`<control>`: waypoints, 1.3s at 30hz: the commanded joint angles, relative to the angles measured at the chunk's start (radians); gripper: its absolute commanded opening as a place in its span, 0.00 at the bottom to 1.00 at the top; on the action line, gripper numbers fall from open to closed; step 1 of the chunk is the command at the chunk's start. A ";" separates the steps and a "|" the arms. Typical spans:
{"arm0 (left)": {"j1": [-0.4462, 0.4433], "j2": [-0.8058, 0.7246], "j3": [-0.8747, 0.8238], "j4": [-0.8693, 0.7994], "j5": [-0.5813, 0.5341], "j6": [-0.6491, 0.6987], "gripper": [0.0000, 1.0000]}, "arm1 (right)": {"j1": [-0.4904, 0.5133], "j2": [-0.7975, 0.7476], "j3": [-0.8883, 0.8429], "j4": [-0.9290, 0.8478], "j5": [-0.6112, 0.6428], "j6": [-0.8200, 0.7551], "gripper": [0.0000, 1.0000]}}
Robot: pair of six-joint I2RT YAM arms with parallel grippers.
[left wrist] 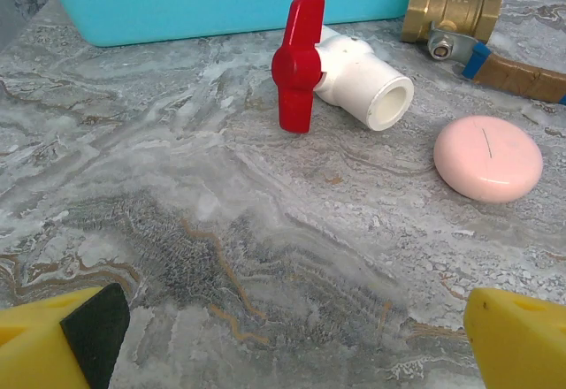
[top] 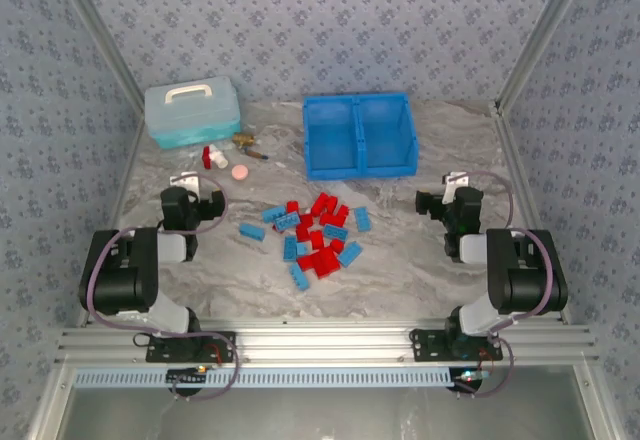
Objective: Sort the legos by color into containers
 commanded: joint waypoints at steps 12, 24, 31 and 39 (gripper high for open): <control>-0.004 -0.004 0.016 0.037 0.017 -0.008 0.99 | -0.004 -0.005 0.016 0.022 -0.001 -0.009 1.00; -0.019 -0.031 0.027 -0.006 0.001 0.008 0.99 | 0.112 -0.330 0.262 -0.653 0.238 0.240 1.00; -0.128 -0.336 0.029 -0.250 -0.113 0.015 0.99 | 0.250 -0.359 0.486 -1.138 0.074 0.483 1.00; -0.415 -0.537 0.326 -0.757 0.070 -0.014 0.99 | 0.515 -0.175 0.601 -1.266 0.072 0.431 1.00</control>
